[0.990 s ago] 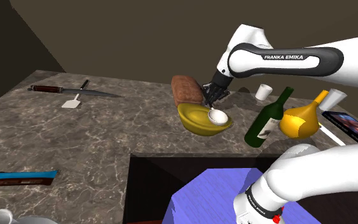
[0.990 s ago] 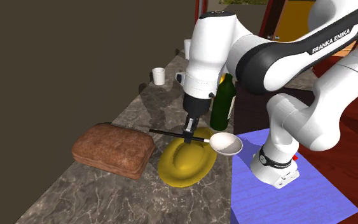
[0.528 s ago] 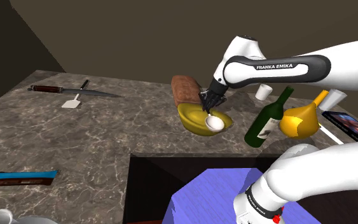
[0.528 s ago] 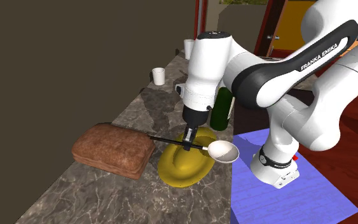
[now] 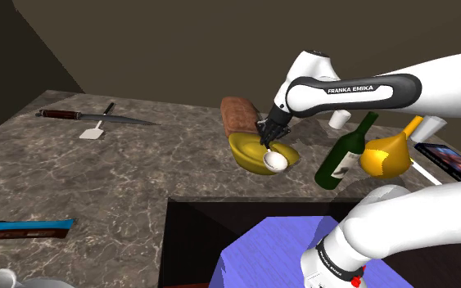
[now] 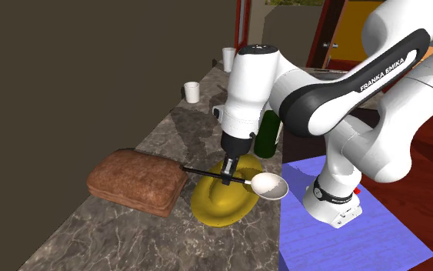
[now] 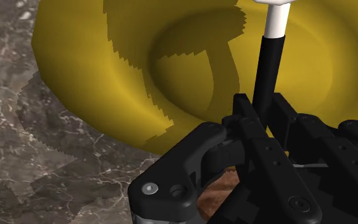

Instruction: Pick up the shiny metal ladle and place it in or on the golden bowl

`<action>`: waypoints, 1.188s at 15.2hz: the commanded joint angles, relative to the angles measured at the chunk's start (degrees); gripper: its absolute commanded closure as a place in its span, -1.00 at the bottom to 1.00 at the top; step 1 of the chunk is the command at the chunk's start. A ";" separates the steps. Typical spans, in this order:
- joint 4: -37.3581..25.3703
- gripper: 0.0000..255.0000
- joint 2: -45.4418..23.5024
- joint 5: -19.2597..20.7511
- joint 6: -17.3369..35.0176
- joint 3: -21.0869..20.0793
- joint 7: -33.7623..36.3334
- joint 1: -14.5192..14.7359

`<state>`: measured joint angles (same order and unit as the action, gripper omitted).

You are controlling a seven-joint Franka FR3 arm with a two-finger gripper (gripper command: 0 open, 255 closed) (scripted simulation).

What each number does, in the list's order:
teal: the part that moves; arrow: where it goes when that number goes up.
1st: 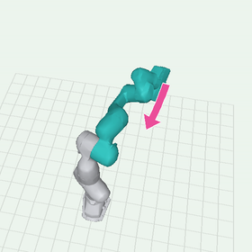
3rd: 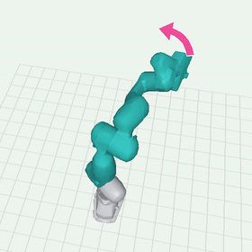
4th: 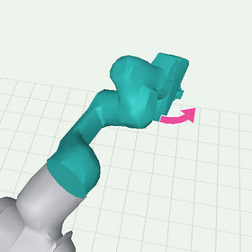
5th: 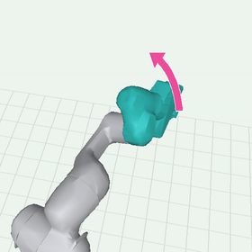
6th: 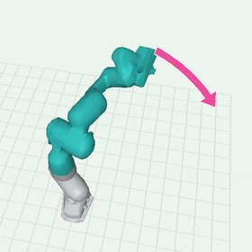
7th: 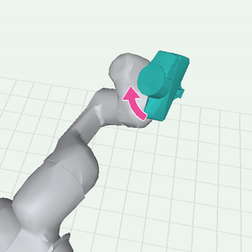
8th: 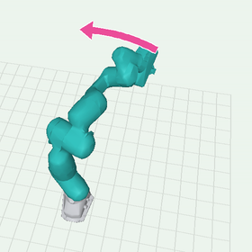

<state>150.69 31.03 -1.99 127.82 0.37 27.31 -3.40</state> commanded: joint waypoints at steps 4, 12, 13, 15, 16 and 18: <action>0.00 -1.00 -0.01 0.00 0.01 0.00 0.00 0.00; -4.66 -1.00 3.77 0.24 -8.42 0.11 0.11 -0.16; -4.65 -1.00 3.78 0.24 -8.42 0.11 0.11 -0.16; -4.66 -1.00 3.77 0.24 -8.42 0.11 0.11 -0.16; -4.66 -1.00 3.77 0.24 -8.42 0.11 0.11 -0.16; -4.66 -1.00 3.77 0.24 -8.42 0.11 0.11 -0.16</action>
<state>146.04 34.78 -1.75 119.42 0.49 27.41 -3.57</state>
